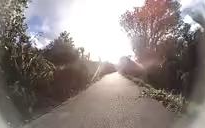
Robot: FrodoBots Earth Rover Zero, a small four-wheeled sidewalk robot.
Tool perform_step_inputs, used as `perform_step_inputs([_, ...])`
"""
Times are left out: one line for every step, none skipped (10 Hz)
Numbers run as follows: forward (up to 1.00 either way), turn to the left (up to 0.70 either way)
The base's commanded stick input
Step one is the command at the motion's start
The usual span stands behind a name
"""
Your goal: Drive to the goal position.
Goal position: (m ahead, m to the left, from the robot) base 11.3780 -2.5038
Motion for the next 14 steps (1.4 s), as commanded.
perform_step_inputs([0.5, -0.47])
perform_step_inputs([0.5, -0.47])
perform_step_inputs([0.5, -0.47])
perform_step_inputs([0.5, -0.47])
perform_step_inputs([0.5, -0.47])
perform_step_inputs([0.5, -0.47])
perform_step_inputs([0.5, -0.47])
perform_step_inputs([0.5, -0.47])
perform_step_inputs([0.5, -0.47])
perform_step_inputs([0.5, -0.47])
perform_step_inputs([0.5, -0.28])
perform_step_inputs([0.5, -0.05])
perform_step_inputs([0.5, 0.03])
perform_step_inputs([0.5, 0.03])
